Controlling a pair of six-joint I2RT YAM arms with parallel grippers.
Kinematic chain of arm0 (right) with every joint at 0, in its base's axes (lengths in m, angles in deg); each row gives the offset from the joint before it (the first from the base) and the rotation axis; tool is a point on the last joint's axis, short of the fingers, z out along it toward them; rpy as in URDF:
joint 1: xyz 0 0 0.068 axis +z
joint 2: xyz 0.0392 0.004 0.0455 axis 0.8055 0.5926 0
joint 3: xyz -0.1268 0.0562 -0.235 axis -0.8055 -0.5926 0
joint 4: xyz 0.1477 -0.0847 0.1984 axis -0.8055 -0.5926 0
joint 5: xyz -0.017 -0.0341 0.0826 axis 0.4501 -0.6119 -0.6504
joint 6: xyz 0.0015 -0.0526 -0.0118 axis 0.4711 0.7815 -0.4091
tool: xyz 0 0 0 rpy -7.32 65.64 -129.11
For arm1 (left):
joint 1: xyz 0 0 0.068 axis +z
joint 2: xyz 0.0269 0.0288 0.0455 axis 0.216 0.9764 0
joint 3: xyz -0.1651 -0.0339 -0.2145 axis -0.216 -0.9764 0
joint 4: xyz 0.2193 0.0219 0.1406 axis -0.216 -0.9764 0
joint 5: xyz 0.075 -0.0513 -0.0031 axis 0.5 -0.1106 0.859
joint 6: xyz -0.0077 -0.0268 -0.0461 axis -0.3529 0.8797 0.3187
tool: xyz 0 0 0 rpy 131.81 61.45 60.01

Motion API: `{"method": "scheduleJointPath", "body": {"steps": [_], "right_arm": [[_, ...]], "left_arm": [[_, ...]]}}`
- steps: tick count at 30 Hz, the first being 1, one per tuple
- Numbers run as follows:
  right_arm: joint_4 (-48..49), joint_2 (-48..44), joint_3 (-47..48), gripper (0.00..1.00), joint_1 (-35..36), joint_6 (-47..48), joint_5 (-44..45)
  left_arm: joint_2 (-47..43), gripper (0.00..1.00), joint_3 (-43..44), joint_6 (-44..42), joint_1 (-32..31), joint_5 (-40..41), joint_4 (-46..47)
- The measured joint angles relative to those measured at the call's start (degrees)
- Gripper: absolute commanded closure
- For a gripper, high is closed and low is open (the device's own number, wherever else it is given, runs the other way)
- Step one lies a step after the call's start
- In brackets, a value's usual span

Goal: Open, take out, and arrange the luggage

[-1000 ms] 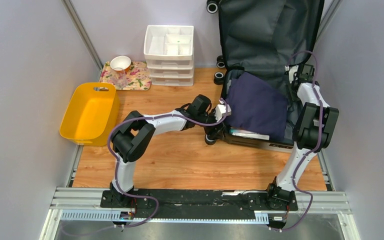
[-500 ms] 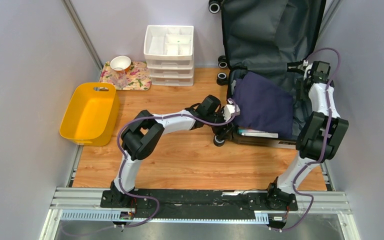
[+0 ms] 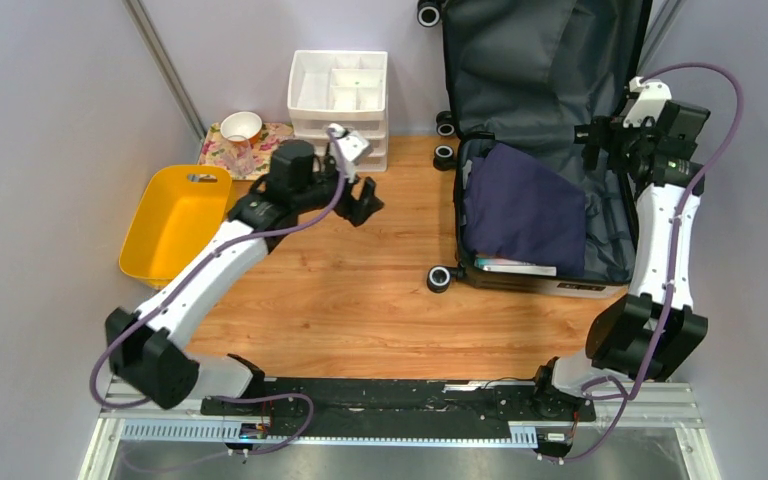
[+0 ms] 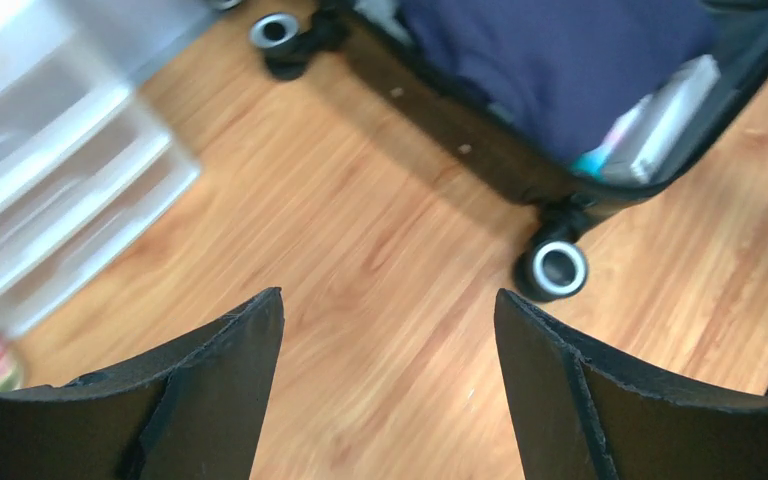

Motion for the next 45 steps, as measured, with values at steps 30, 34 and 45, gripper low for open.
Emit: {"method": "scheduleJointPath", "body": {"steps": [30,34,45], "right_arm": [[-20.8,-15.4,-12.4,0.16,7.9,4.4,-22.6],[-21.8,-15.4,-12.4,0.16,7.9,4.6,-22.5],[-24.1,-14.6,-12.7,0.17,7.9,4.9,-21.5]], "left_arm": [[2.6,0.26,-11.1,-11.0,53.1,8.7,-21.8],[6.2,0.66,-11.1,-13.2,53.2,7.3,-21.7],[1.2,1.0,-16.0,-20.6,39.2,5.4,-23.4]]}}
